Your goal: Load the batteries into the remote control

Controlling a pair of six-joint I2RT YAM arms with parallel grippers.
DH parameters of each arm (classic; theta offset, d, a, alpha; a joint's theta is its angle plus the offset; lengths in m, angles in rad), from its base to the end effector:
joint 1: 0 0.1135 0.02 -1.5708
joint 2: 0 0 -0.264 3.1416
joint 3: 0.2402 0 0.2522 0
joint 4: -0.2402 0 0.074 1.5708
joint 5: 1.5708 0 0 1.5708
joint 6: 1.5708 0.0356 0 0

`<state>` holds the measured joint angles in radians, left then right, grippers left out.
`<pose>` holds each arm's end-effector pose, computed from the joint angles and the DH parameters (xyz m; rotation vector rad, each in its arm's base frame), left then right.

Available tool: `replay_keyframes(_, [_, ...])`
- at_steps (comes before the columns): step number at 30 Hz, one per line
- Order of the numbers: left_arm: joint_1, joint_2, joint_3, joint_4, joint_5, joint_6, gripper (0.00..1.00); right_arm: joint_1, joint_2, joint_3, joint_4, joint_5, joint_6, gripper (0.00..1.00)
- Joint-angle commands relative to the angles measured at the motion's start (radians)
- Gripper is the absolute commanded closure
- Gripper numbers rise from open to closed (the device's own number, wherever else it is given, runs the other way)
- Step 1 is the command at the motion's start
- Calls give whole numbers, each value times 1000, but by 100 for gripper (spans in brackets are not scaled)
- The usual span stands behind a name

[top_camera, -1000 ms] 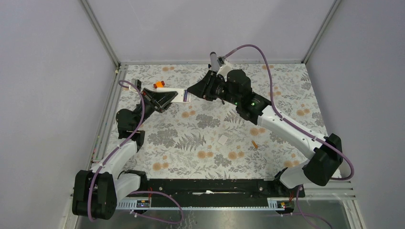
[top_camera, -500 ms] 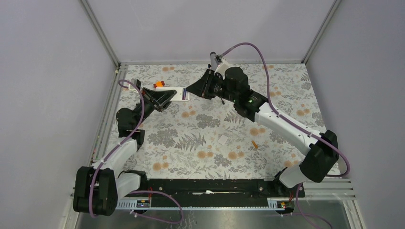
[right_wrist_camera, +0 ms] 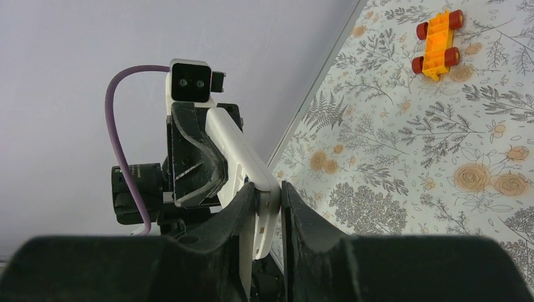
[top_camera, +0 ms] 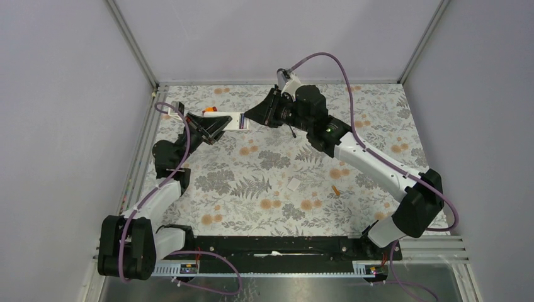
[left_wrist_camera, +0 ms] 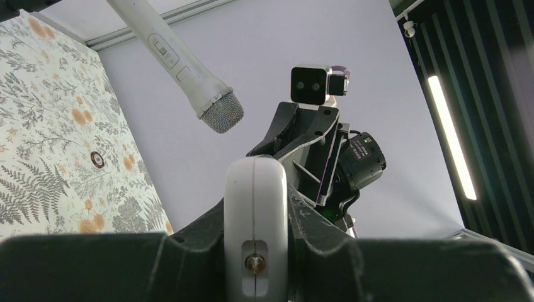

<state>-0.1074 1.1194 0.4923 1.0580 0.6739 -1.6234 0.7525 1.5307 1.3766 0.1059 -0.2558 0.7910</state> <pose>0.2272 -0.0468 0.2984 -0.3779 1.4334 -1.8407 0.2632 0.2588 0.3938 -0.1853 1.7987 1.3582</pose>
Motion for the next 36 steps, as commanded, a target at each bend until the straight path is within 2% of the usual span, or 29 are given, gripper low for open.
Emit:
replay_keyframes(1, [-17, -3, 78, 150, 93, 8, 100, 32, 46, 39, -45, -54, -42, 85])
replay_keyframes(10, [-17, 3, 93, 145, 115, 13, 100, 44, 81, 89, -154, -24, -73, 88])
replay_keyframes(15, [-14, -4, 72, 153, 82, 20, 100, 42, 61, 94, -131, -10, 6, 85])
replay_keyframes(21, [-3, -8, 51, 158, 31, 30, 100, 29, 20, 79, -68, -2, 83, 70])
replay_keyframes(26, [6, -11, 37, 151, 15, 28, 100, 17, -5, 64, -62, 14, 118, 67])
replay_keyframes(30, [11, -13, 19, 168, 0, 29, 100, -2, -40, 20, -4, 28, 201, 57])
replay_keyframes(33, [11, -3, 11, 212, 2, 43, 100, -6, -38, 3, 49, -14, 273, 45])
replay_keyframes(36, [11, 11, 3, 276, 15, 70, 100, -5, -6, -5, 107, -88, 354, 42])
